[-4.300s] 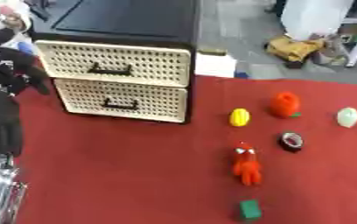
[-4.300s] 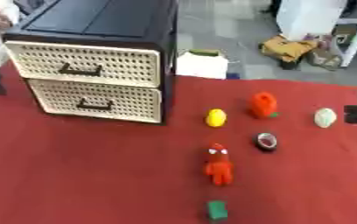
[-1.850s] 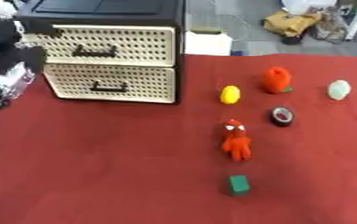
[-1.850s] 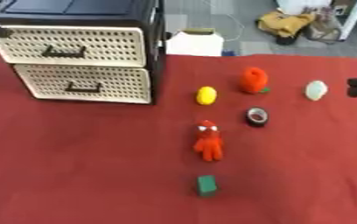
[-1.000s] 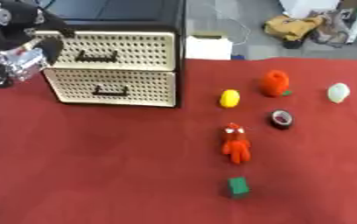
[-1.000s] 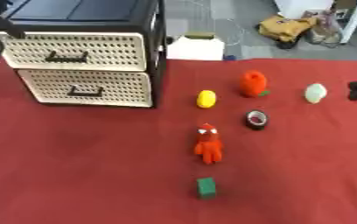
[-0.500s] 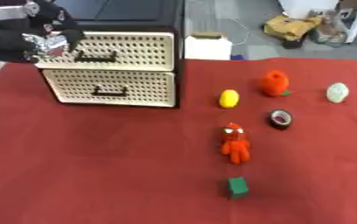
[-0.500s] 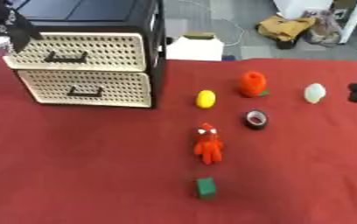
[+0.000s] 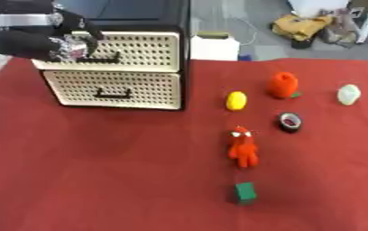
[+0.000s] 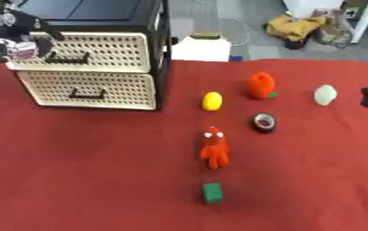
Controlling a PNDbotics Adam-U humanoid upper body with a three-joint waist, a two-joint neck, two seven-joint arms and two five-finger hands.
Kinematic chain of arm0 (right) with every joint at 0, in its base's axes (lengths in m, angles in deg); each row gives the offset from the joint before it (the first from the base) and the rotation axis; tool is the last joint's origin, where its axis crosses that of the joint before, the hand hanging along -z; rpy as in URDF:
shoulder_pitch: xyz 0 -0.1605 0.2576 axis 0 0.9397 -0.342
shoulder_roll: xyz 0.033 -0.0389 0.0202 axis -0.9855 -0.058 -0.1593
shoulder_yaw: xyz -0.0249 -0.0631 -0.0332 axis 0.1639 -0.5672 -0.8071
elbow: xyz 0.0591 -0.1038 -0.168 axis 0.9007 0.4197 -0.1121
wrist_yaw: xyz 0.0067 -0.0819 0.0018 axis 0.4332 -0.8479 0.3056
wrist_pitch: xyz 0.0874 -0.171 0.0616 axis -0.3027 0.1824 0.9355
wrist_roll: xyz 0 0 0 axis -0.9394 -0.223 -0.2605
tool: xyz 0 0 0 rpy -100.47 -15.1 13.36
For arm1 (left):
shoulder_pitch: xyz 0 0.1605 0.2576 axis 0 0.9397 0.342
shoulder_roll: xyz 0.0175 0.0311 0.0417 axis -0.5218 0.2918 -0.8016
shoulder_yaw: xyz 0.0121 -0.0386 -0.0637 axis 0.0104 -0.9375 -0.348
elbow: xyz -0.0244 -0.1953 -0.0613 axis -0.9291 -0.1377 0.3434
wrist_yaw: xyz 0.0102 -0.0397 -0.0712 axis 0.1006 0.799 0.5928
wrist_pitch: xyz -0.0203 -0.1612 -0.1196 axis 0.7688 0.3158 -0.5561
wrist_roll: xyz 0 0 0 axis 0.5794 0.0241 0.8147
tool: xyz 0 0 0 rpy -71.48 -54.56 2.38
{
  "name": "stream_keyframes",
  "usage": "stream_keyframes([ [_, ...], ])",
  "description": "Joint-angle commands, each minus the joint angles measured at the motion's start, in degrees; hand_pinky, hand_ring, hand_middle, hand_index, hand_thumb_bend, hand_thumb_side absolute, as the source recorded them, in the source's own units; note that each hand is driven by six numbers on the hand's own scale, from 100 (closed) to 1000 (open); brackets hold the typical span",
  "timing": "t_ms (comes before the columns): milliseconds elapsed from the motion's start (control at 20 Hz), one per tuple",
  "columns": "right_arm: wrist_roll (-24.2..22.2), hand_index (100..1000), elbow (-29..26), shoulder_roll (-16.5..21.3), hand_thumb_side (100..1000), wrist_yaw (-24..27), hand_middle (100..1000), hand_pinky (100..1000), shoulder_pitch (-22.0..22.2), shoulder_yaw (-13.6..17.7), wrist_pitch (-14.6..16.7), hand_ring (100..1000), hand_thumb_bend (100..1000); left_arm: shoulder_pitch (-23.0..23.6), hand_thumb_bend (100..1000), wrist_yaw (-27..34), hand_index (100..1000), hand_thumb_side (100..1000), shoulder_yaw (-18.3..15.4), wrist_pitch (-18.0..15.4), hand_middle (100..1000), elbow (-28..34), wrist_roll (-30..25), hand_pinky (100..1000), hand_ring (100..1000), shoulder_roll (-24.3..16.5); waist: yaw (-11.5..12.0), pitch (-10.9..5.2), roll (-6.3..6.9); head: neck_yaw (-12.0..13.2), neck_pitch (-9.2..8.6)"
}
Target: Pick up objects from table and place into drawer.
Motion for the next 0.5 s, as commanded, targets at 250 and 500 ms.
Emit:
stream_keyframes([
  [250, -0.4, 789, -0.8, 0.7, 801, -0.5, 512, 694, -0.7, 0.0, -0.2, 712, 100, -1.7, 100, -1.6, 933, 1000, 0.3, -2.5, 100, -2.3, -0.5, 100, 100, 0.0, -0.1, -0.54, 0.1, 0.3, -0.9],
  [500, -0.5, 789, -0.8, 0.6, 799, -0.5, 512, 693, -0.8, 0.0, -0.3, 712, 100, -2.2, 100, -2.8, 941, 1000, 0.2, -3.8, 100, -3.8, -0.7, 100, 100, 0.5, -0.3, -0.38, 0.15, 0.4, -1.04],
])
